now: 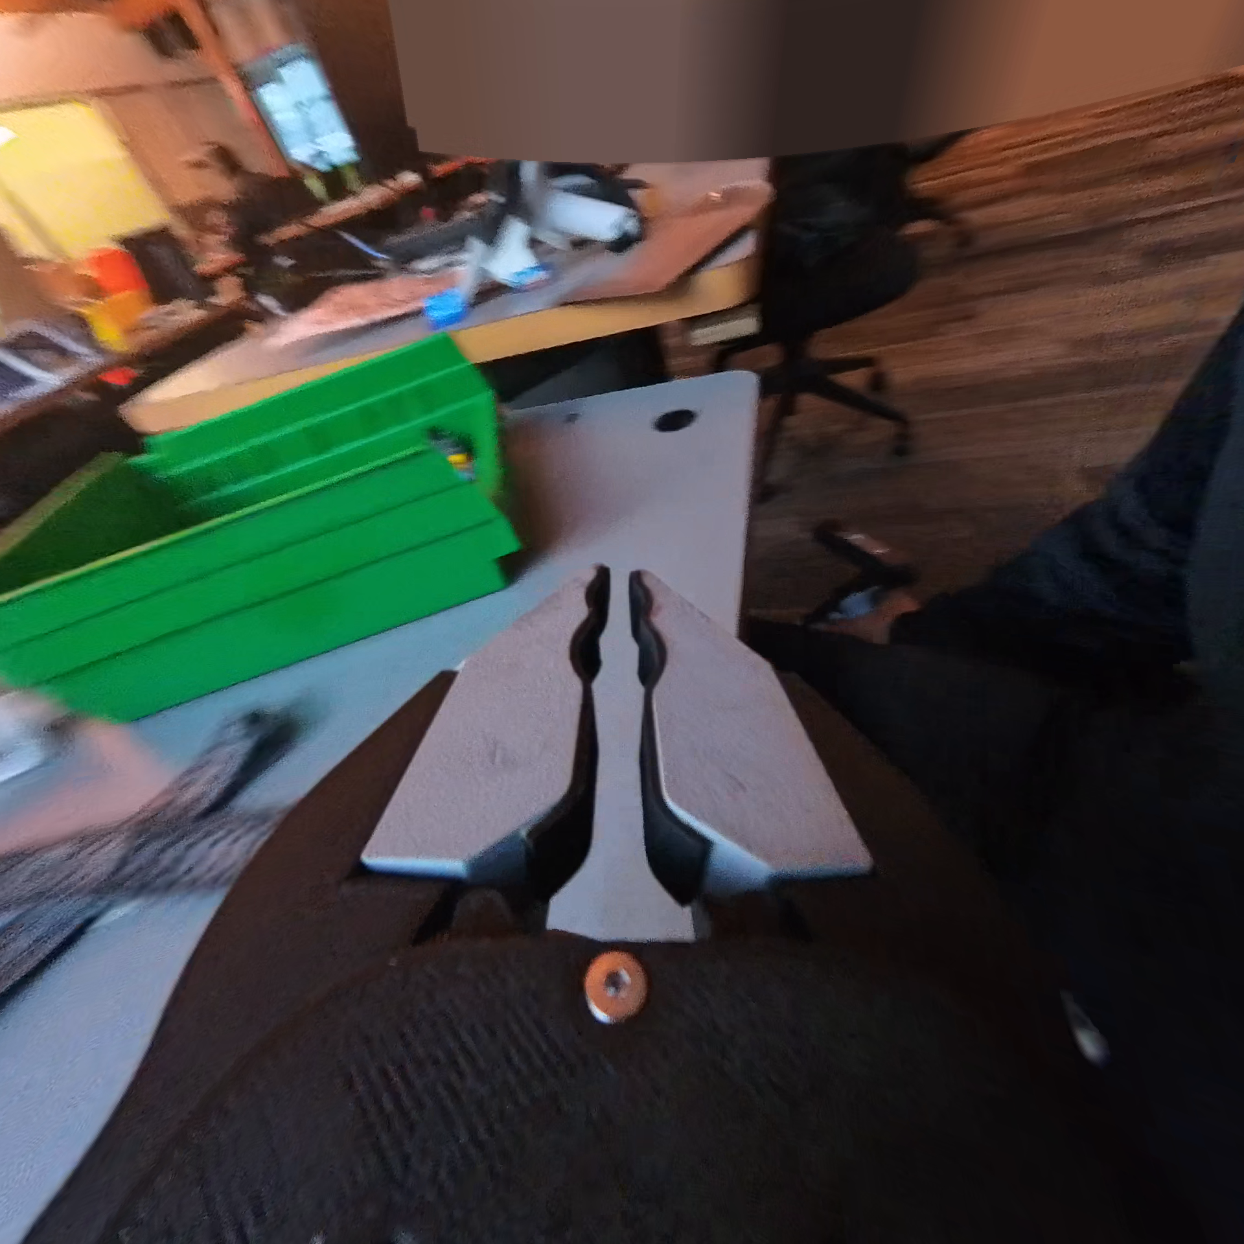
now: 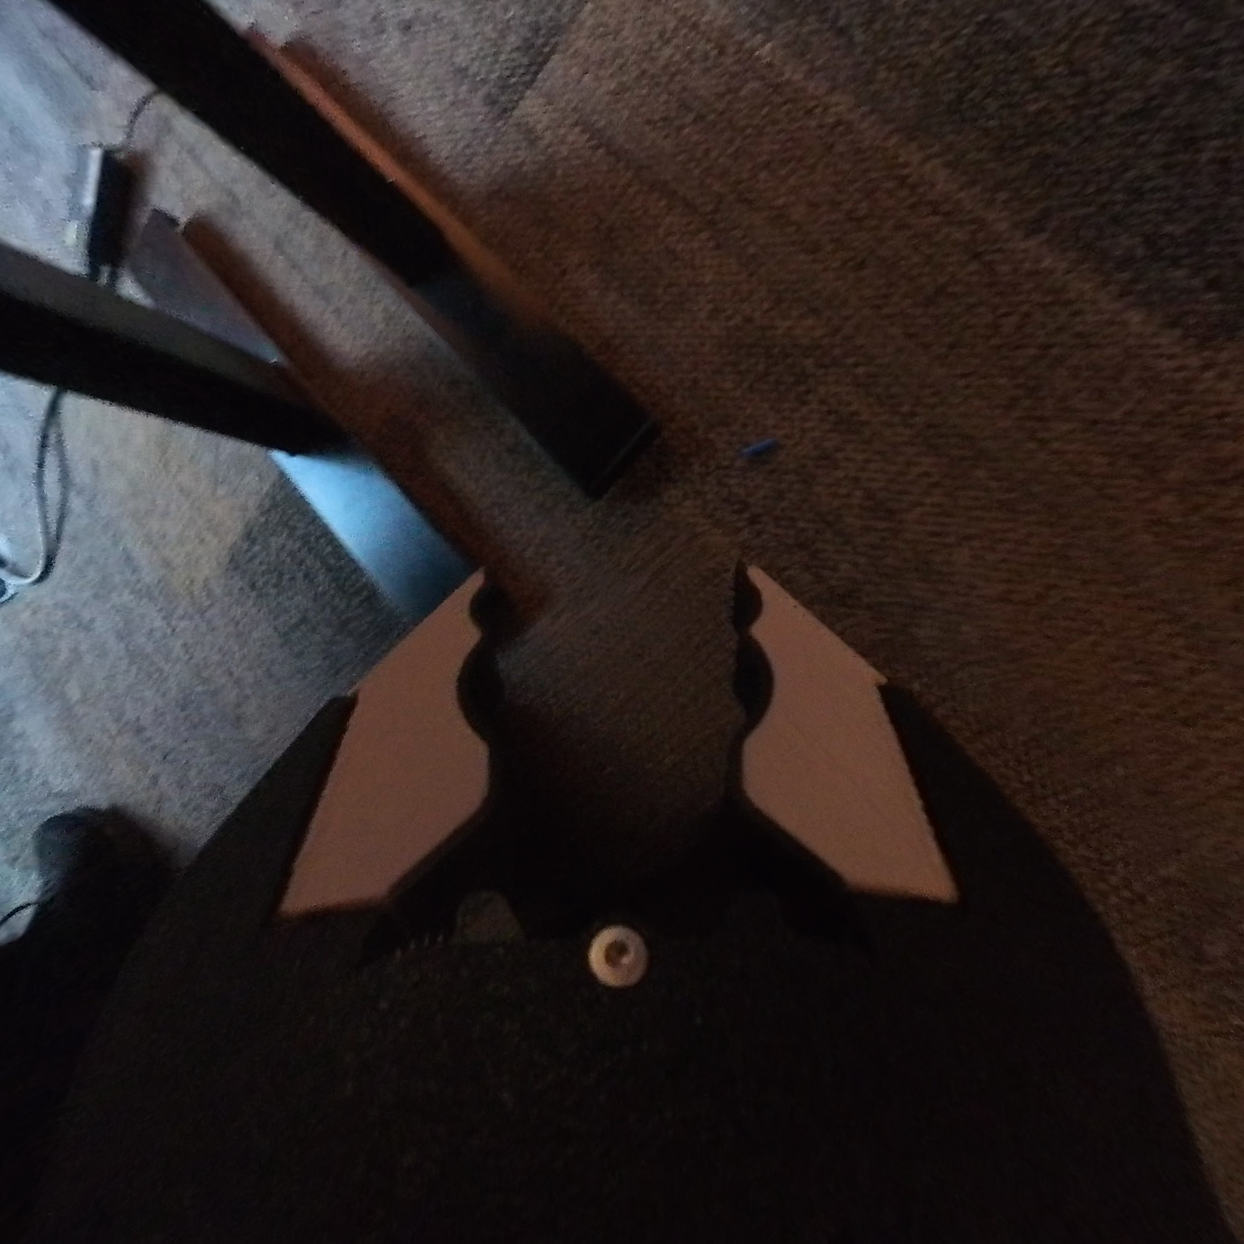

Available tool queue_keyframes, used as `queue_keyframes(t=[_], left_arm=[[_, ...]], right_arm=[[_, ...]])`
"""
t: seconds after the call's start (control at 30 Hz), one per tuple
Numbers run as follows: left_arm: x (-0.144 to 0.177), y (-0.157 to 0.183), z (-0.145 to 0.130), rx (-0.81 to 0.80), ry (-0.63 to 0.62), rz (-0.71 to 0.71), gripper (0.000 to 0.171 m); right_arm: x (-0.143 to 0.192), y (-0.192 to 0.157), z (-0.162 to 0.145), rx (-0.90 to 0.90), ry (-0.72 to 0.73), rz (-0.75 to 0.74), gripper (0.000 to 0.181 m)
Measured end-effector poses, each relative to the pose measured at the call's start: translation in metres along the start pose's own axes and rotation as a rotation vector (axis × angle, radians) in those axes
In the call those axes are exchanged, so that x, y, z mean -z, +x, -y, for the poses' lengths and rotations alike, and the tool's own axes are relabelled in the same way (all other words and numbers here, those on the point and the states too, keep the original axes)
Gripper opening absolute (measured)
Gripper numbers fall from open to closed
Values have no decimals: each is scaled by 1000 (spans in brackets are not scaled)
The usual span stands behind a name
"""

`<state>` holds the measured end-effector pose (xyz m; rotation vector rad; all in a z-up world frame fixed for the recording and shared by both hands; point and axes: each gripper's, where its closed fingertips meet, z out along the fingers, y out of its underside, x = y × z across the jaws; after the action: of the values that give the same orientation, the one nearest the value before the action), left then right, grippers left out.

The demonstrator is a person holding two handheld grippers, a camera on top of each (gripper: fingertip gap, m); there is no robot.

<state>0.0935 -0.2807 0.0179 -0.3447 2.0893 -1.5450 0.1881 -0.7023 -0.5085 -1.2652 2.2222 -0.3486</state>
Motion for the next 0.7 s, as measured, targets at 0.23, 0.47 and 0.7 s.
queue_keyframes(t=[0.23, 0.47, 0.7], left_arm=[[-124, 17, -22, 76, -220, -141, 28], [-157, 19, -55, 100, -458, -229, 25], [-161, 15, -62, 206, -506, -254, 11]], right_arm=[[-69, 68, 12, -69, -128, -86, 53], [-157, 83, -8, -309, -174, -37, 45], [-212, 98, -24, -433, -159, -122, 37]])
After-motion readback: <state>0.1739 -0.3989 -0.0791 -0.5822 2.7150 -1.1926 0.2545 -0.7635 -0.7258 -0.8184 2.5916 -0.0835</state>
